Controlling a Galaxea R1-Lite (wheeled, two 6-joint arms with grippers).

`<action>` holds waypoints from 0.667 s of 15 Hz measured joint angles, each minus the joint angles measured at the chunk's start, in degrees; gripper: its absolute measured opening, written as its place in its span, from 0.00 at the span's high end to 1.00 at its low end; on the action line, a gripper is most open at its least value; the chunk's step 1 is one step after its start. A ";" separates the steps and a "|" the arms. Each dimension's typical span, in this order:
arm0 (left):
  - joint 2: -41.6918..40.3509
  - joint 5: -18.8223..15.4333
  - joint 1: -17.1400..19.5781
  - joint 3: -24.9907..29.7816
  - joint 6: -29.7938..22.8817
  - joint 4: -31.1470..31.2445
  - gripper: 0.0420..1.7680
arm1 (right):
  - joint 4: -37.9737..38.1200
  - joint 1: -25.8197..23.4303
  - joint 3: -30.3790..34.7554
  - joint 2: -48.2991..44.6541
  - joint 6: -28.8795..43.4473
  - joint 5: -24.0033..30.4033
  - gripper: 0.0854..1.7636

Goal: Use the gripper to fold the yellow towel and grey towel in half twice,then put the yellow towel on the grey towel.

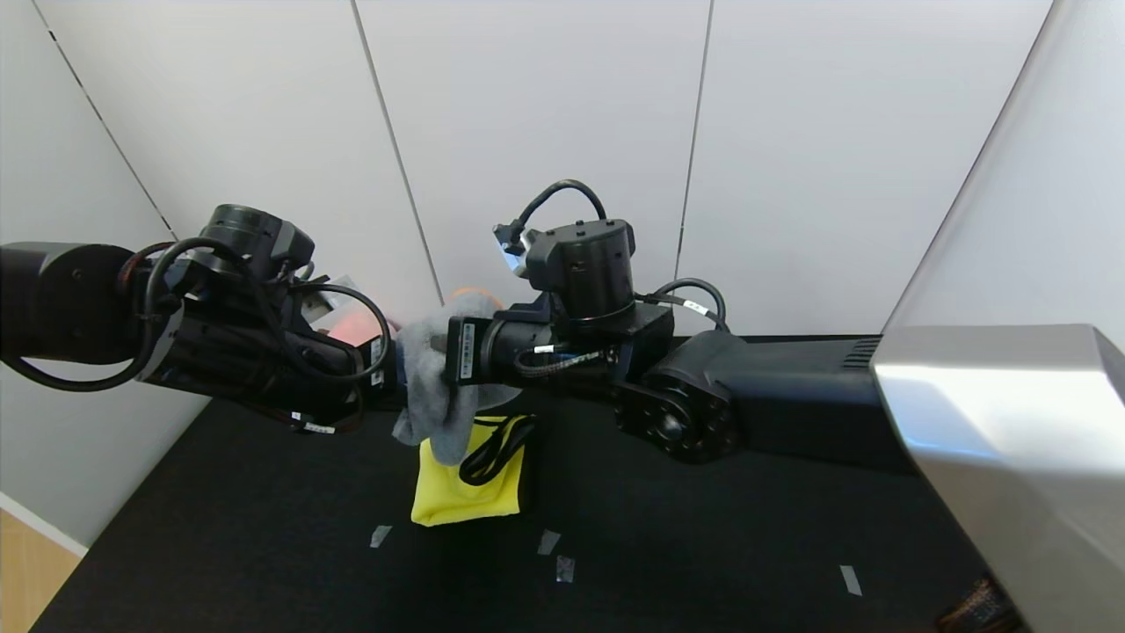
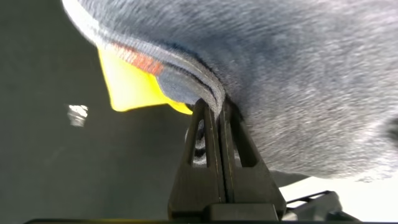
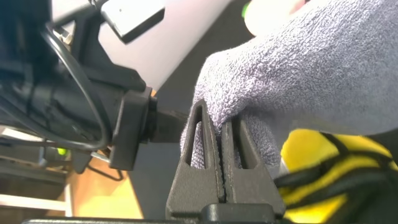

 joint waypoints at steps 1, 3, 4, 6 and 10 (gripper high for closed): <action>0.01 0.00 0.62 -0.20 0.94 0.01 0.96 | -1.67 0.16 -0.02 0.78 -0.73 -0.02 0.98; 0.12 0.05 1.29 -0.30 2.50 0.01 0.96 | -3.43 0.30 -0.17 2.18 -3.25 -0.05 0.98; 0.20 0.07 1.45 -0.30 2.96 0.00 0.96 | -3.73 0.35 -0.28 2.77 -4.75 -0.05 0.98; 0.45 0.33 1.89 -0.30 4.35 -0.21 0.96 | -4.66 -0.04 -0.37 3.91 -6.62 -0.20 0.98; 0.89 0.66 2.41 -1.60 7.64 -0.27 0.96 | -5.28 -0.78 -0.39 4.78 -6.78 -0.71 0.98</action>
